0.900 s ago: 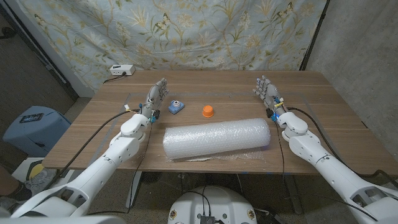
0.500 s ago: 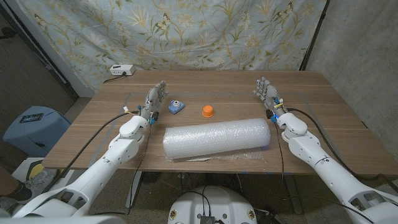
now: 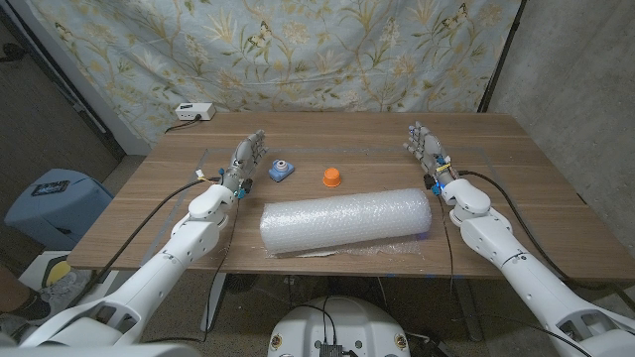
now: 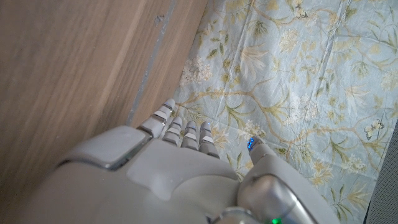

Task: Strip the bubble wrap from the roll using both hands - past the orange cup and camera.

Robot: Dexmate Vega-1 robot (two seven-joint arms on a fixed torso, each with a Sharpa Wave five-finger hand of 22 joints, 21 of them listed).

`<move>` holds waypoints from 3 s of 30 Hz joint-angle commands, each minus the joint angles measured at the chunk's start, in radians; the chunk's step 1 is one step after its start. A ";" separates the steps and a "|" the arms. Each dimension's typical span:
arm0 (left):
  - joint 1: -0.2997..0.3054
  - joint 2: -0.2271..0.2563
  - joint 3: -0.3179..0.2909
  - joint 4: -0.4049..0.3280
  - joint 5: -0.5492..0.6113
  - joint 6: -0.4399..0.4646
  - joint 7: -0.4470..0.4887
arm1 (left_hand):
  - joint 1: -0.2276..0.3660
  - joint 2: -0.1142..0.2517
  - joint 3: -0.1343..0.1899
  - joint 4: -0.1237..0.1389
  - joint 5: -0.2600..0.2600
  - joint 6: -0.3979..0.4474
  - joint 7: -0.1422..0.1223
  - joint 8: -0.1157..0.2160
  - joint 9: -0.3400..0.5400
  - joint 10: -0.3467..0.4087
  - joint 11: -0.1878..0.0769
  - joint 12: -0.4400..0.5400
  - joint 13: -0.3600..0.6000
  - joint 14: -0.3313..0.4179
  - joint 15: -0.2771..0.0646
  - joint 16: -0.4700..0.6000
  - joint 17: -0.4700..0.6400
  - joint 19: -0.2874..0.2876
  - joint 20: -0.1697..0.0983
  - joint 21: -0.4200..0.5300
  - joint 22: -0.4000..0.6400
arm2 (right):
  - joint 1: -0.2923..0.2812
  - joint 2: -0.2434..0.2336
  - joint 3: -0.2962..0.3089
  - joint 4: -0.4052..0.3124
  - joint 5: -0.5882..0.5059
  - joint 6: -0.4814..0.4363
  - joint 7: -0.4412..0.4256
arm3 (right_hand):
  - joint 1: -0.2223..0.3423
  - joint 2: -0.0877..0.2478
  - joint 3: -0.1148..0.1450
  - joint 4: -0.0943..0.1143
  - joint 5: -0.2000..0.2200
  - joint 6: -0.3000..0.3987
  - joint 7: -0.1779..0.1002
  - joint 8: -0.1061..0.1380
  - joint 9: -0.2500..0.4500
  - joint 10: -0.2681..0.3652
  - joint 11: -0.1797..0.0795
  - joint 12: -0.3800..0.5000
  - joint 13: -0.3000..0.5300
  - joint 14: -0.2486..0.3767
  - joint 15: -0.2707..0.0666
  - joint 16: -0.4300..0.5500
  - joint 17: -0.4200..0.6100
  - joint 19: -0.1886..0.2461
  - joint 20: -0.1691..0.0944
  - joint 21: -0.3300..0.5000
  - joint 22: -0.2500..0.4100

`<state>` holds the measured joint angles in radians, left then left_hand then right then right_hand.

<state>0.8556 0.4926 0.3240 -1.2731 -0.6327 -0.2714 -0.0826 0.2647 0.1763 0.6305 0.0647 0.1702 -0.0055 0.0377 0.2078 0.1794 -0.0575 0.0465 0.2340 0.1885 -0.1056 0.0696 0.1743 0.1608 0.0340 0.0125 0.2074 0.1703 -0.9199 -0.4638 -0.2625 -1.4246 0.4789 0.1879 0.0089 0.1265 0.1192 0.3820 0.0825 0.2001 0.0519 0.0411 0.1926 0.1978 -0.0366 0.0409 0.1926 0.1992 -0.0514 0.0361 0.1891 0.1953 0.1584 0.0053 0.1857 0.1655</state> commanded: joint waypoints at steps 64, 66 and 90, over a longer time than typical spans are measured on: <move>0.009 0.006 -0.031 0.003 -0.017 -0.042 -0.069 | 0.025 -0.005 -0.003 -0.034 0.002 0.008 0.006 -0.013 0.005 -0.007 0.005 -0.011 0.004 -0.009 0.010 0.001 0.004 0.001 0.015 -0.010 0.003 | -0.064 -0.292 -0.060 -0.566 -0.428 -0.343 0.050 | 0.068 -0.035 0.006 -0.085 -0.007 0.005 0.012 0.007 0.000 0.008 0.020 0.009 0.002 -0.001 0.035 0.007 -0.007 0.007 0.036 0.005 0.005; 0.009 0.006 -0.031 0.003 -0.017 -0.043 -0.068 | 0.025 -0.005 -0.004 -0.034 0.002 0.008 0.005 -0.013 0.005 -0.007 0.004 -0.012 0.004 -0.009 0.011 0.001 0.004 0.001 0.015 -0.010 0.003 | -0.063 -0.297 -0.062 -0.573 -0.437 -0.347 0.062 | 0.069 -0.036 0.006 -0.087 -0.007 0.005 0.012 0.007 0.000 0.007 0.019 0.008 0.002 -0.001 0.036 0.007 -0.007 0.007 0.037 0.005 0.005; -0.007 -0.006 -0.026 0.027 -0.013 -0.056 -0.078 | 0.028 -0.004 -0.006 -0.039 0.002 0.010 0.007 -0.015 0.005 -0.005 0.003 -0.013 0.004 -0.009 0.011 0.001 0.005 0.001 0.017 -0.011 0.003 | -0.033 -0.390 -0.069 -0.708 -0.572 -0.433 0.234 | 0.121 -0.047 0.020 -0.142 -0.012 -0.014 0.016 0.003 -0.001 -0.031 0.024 -0.003 0.002 -0.023 0.050 0.000 -0.007 -0.012 0.055 0.000 0.005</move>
<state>0.8559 0.4913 0.2949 -1.2558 -0.6485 -0.3219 -0.1561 0.2778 0.1748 0.6220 0.0287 0.1702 -0.0001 0.0428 0.1992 0.1790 -0.0628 0.0518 0.2218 0.1881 -0.1110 0.0750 0.1742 0.1605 0.0357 0.0215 0.1977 0.1700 -0.9655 -0.8119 -0.3308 -2.0822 -0.0464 -0.2148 0.1614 0.2279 0.0725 0.3977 -0.0487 0.1884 0.0423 0.0536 0.1965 0.1954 -0.0545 0.0587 0.1918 0.1990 -0.0713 0.0772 0.1899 0.1862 0.1510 0.0556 0.1857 0.1651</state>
